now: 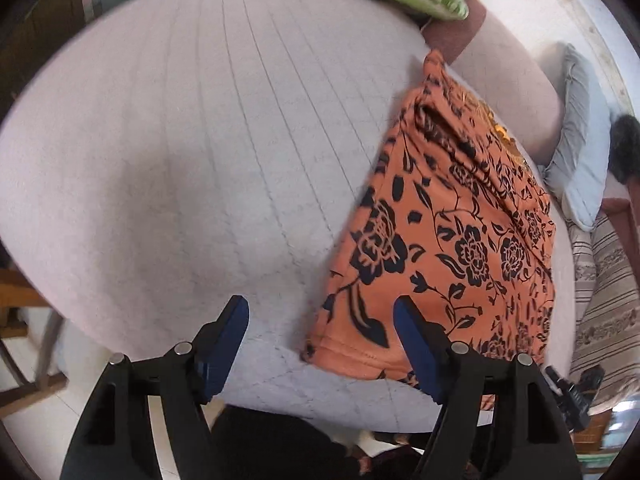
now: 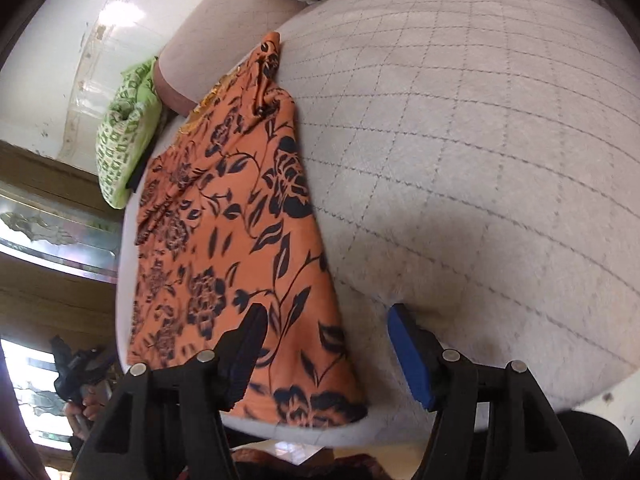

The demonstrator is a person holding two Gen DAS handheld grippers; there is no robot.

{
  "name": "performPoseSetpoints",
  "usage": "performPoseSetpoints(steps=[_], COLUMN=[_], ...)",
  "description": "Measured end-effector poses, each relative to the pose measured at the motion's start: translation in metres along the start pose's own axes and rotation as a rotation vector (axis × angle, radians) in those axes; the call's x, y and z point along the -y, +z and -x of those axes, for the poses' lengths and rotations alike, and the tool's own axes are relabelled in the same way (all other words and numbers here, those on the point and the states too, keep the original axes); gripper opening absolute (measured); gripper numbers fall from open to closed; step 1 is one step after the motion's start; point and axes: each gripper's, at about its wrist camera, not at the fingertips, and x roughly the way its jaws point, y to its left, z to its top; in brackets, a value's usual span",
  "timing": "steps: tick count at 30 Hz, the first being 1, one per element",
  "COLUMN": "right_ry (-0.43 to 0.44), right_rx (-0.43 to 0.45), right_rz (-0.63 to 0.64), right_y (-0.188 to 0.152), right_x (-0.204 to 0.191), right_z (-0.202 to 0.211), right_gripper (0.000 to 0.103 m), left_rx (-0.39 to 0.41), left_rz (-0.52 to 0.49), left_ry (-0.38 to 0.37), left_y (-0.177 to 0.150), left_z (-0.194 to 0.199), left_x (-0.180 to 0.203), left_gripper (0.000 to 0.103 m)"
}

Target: Fold small clothes

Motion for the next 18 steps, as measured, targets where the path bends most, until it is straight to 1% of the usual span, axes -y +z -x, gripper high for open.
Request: performPoseSetpoints(steps=[1,2,3,4,6,7,8,9,10,11,12,13,15,18], right_ry=[0.044,0.108,0.161,0.17,0.162,0.181,0.189,0.182,0.179,0.206,0.231,0.258,0.281,0.254], right_rx=[-0.026,-0.072,-0.12,-0.138,-0.121,-0.121,-0.119,-0.115,-0.115,-0.127,-0.129,-0.131,-0.124,-0.106], right_rz=[0.032,0.042,0.052,0.078,0.115,0.089,0.066,0.038,0.007,-0.019,-0.038,-0.057,-0.083,-0.028], right_y=[-0.003,-0.007,-0.012,-0.016,-0.018,-0.016,-0.015,-0.012,-0.011,-0.011,-0.01,-0.009,-0.009,-0.014], right_x=[-0.009,-0.013,-0.02,-0.026,-0.031,-0.026,-0.021,-0.015,-0.008,-0.002,0.002,0.005,0.009,-0.001], right_z=[-0.003,-0.007,-0.014,-0.015,-0.014,-0.014,-0.015,-0.016,-0.018,-0.021,-0.023,-0.024,-0.024,-0.022], right_gripper=[0.065,0.06,0.057,0.055,0.055,0.055,0.055,0.055,0.055,0.057,0.059,0.063,0.066,0.067], left_rx=[-0.024,-0.058,-0.085,-0.105,-0.098,-0.097,-0.103,-0.117,-0.13,-0.131,-0.128,-0.126,-0.125,-0.132], left_rz=[0.007,0.012,0.011,0.003,-0.035,-0.054,-0.06,-0.06,-0.064,-0.086,-0.098,-0.1,-0.065,-0.021], left_ry=[-0.014,-0.022,-0.03,-0.041,-0.028,-0.042,-0.066,-0.09,-0.094,-0.07,-0.059,-0.055,-0.07,-0.13], left_y=[0.0,-0.001,-0.002,-0.004,-0.007,-0.007,-0.008,-0.008,-0.008,-0.009,-0.009,-0.009,-0.007,-0.006], left_z=[-0.008,-0.018,-0.025,-0.031,-0.033,-0.033,-0.033,-0.035,-0.037,-0.04,-0.041,-0.043,-0.044,-0.045], left_x=[0.001,0.002,0.005,0.008,0.016,0.02,0.022,0.024,0.027,0.031,0.032,0.033,0.03,0.025], left_gripper=[0.075,0.075,0.074,0.074,0.073,0.06,0.05,0.036,0.032,0.031,0.031,0.031,0.032,0.047])
